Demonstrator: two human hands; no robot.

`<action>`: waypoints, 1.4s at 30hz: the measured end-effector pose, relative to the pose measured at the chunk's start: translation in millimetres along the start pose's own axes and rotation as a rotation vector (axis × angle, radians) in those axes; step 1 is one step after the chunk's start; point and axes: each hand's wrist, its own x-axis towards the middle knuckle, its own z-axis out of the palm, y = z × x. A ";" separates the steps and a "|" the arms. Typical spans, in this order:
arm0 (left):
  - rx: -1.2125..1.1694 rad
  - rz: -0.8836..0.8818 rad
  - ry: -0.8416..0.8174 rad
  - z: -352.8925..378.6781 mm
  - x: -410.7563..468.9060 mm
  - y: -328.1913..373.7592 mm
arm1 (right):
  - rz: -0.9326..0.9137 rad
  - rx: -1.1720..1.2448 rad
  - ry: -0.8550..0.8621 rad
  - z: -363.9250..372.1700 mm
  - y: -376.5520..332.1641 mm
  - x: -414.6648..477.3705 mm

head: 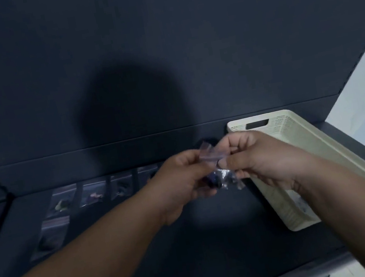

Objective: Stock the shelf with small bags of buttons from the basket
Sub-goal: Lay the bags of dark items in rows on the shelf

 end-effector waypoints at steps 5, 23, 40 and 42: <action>-0.035 -0.103 0.197 -51.8 -36.9 -34.0 | 0.066 -0.065 -0.037 68.6 24.5 11.2; -0.167 -0.123 0.486 -155.7 -116.4 -58.2 | -0.351 -1.163 0.081 166.9 92.1 3.8; -0.221 -0.018 0.535 -177.1 -132.8 -46.3 | -0.344 -1.354 -0.258 191.0 77.7 27.2; -0.225 -0.010 0.540 -180.2 -134.3 -45.9 | -0.357 -1.340 -0.263 196.7 75.9 29.9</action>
